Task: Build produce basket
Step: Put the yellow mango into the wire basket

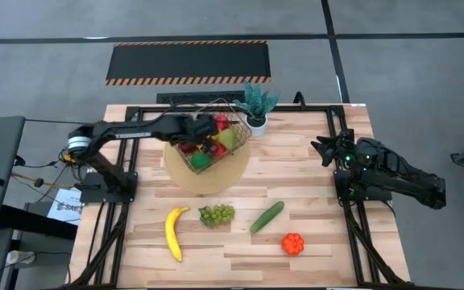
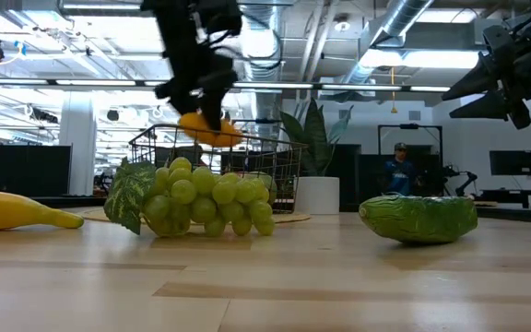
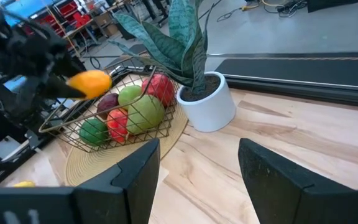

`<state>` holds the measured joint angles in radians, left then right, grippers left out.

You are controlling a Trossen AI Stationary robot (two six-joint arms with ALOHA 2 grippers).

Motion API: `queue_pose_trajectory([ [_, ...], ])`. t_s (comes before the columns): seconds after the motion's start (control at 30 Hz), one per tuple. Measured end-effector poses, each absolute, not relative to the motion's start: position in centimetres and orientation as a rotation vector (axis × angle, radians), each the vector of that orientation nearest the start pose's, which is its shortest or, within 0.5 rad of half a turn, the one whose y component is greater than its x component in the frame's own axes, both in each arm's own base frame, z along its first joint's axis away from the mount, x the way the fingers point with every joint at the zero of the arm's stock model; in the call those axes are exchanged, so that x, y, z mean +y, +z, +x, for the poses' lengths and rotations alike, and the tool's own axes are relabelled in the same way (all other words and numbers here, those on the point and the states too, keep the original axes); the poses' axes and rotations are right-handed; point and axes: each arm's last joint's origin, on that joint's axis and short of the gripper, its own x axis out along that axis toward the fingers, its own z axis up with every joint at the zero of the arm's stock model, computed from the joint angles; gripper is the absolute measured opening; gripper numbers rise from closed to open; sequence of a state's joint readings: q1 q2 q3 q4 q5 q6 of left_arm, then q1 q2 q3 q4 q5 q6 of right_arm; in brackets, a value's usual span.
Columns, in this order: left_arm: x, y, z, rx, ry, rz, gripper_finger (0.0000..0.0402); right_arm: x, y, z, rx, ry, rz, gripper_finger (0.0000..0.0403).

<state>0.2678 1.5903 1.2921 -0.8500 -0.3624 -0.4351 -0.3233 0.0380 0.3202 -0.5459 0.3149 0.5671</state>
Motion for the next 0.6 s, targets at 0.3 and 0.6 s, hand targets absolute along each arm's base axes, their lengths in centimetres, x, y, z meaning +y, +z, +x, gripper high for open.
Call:
queue_pose_trajectory([
  [0.3,8.6,21.9,28.3,1.030,0.641,-0.400,0.0245,-3.0,21.5,6.0,0.079,-0.696,0.545,0.0240],
  [0.6,8.5,21.2,28.9,1.015,0.644,-0.425,0.0251,-3.0,21.5,6.0,0.078,-0.697,0.545,0.0240],
])
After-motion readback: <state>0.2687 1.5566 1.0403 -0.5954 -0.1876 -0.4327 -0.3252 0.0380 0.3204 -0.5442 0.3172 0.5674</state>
